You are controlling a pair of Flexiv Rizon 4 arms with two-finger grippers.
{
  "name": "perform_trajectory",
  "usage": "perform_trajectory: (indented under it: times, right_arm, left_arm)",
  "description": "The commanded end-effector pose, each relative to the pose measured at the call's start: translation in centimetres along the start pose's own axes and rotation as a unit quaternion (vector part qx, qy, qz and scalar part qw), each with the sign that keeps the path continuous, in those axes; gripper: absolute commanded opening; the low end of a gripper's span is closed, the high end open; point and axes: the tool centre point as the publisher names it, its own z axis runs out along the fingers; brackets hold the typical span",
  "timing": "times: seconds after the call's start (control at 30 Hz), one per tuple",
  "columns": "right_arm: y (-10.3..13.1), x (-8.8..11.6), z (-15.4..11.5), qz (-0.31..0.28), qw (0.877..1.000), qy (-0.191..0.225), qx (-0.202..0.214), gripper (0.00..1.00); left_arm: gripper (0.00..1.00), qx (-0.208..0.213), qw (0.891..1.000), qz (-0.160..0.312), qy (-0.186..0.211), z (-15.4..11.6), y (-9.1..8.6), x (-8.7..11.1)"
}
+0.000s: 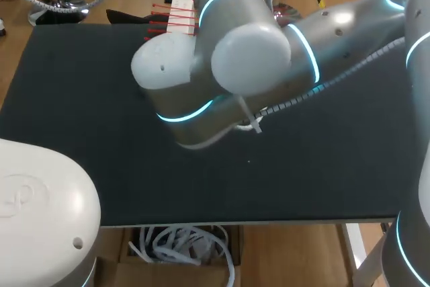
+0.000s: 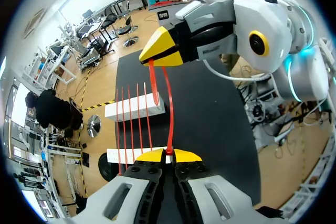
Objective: Grab the tape and strap the tape.
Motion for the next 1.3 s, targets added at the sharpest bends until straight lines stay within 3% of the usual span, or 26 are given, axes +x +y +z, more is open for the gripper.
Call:
perform_trajectory:
  times: [0.03, 0.37, 0.9, 1.3]
  right_arm:
    - [0.5, -0.2, 0.0, -0.022, 1.000, 0.008, 0.012, 0.00]
    - [0.5, 0.4, -0.2, -0.089, 0.996, -0.007, 0.007, 0.00]
    - [1.5, 1.8, -0.3, -0.127, 0.991, -0.039, -0.008, 0.00]
    - [1.9, 2.7, 0.3, -0.103, 0.991, -0.083, -0.003, 0.00]
  left_arm:
    - [0.00, -0.002, 1.000, 0.000, 0.001, -0.1, 0.0, 0.0]
    - [0.00, -0.002, 1.000, 0.000, 0.001, -0.1, 0.0, 0.0]
    - [0.00, -0.002, 1.000, 0.000, 0.001, -0.1, 0.0, 0.0]
    - [0.00, -0.002, 1.000, 0.000, 0.001, -0.1, 0.0, 0.0]
